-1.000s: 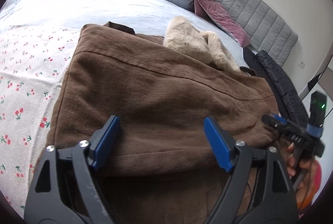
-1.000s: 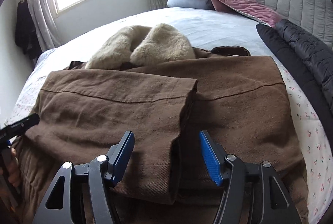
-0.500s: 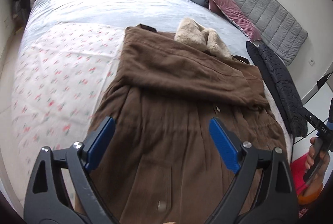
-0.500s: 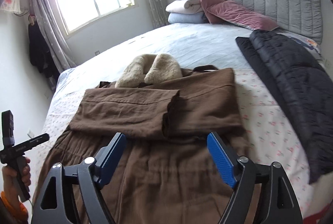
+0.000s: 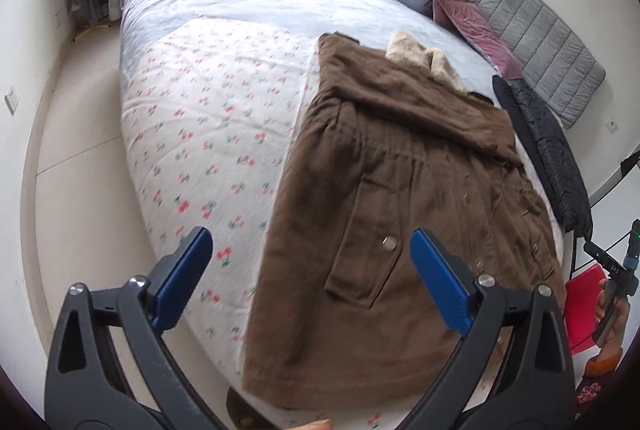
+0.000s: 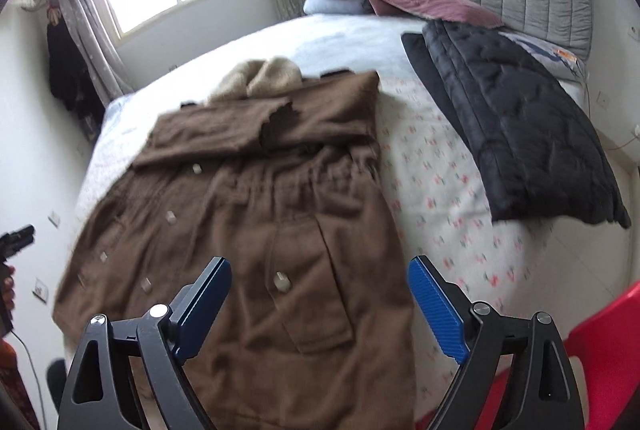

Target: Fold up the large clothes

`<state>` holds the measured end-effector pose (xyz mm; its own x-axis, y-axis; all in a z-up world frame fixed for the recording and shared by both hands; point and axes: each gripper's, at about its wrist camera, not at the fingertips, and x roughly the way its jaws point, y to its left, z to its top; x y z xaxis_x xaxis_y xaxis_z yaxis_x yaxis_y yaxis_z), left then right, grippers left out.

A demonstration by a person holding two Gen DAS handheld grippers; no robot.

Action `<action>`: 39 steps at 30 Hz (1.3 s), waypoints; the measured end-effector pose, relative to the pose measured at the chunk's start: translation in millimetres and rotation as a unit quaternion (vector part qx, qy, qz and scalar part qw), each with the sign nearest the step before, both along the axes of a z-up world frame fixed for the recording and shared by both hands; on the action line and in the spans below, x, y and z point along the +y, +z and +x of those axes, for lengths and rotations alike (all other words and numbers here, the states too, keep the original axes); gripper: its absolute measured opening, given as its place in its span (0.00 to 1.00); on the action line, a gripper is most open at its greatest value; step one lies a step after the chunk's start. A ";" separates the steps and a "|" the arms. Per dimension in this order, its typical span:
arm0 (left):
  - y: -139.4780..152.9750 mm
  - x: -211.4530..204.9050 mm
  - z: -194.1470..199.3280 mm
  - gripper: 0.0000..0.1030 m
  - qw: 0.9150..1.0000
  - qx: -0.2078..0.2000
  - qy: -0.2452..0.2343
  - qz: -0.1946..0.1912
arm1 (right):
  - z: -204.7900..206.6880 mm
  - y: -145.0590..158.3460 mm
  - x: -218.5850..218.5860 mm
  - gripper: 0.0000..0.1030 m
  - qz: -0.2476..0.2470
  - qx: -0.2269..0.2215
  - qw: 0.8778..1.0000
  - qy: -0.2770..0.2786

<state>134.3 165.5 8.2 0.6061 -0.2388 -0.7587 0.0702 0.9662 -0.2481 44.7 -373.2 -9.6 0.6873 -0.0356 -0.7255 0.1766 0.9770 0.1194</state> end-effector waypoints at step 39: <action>-105.4 18.7 -34.5 0.55 0.970 0.035 -0.122 -0.205 | -37.1 -109.3 -31.8 0.56 0.203 0.014 0.979 0.003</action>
<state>99.8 184.2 -97.2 0.4436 -0.6595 -0.6069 0.2537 0.7418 -0.6207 7.6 -405.0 -118.9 0.6657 0.2637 -0.6981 0.1808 0.8506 0.4937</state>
